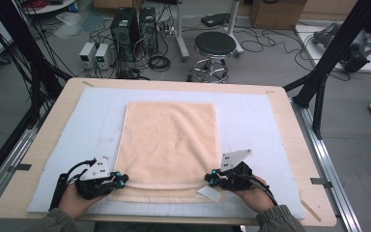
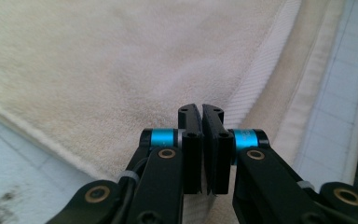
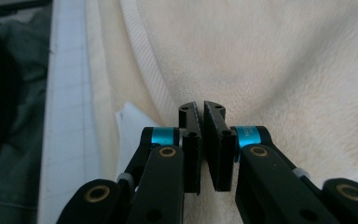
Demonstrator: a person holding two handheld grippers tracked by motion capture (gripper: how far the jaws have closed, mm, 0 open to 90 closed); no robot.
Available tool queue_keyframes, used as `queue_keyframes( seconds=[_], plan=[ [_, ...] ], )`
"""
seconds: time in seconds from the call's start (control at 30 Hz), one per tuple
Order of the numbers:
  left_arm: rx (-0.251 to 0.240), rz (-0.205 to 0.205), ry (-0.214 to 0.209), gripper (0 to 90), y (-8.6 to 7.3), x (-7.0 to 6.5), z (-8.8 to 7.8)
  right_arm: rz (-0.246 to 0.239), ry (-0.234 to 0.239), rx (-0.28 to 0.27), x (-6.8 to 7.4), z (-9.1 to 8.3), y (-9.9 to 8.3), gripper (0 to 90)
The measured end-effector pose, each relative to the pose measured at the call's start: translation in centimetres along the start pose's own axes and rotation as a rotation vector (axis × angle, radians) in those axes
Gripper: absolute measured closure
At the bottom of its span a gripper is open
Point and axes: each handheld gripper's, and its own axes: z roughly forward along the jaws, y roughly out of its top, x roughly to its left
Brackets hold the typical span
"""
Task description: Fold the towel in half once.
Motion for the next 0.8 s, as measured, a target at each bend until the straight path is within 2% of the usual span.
queue_keyframes(
  seconds=[0.17,0.27,0.3,0.37,0.4,0.5,0.63,0.8],
  plan=[
    [-0.041,0.017,0.000,86.2,0.7,-0.8,-1.9,-0.024,-0.011,-0.039,0.7,-1.7,1.3,85.7],
    [-0.030,0.028,-0.038,85.8,0.6,-1.6,-2.8,-0.027,0.031,-0.043,1.7,-2.3,1.4,85.1],
    [-0.028,0.033,-0.044,84.4,0.5,-1.8,-2.8,-0.026,0.045,-0.041,2.2,-2.4,1.2,82.5],
    [-0.020,0.029,-0.055,77.4,0.3,-2.0,-2.6,-0.016,0.061,-0.035,2.4,-2.3,0.7,77.5],
    [-0.018,0.027,-0.057,73.2,0.3,-2.0,-2.4,-0.009,0.065,-0.032,2.4,-2.1,0.4,75.6],
    [0.004,0.018,-0.050,68.7,0.2,-1.7,-1.8,0.020,0.070,-0.044,1.9,-1.9,0.1,71.9],
    [-0.007,0.000,-0.021,65.7,0.2,-1.0,-1.4,0.017,0.046,-0.040,1.1,-1.6,0.3,68.3],
    [-0.030,-0.028,0.025,60.3,0.2,0.0,-0.8,0.054,0.008,-0.063,-0.4,-1.4,0.5,60.9]
  ],
)
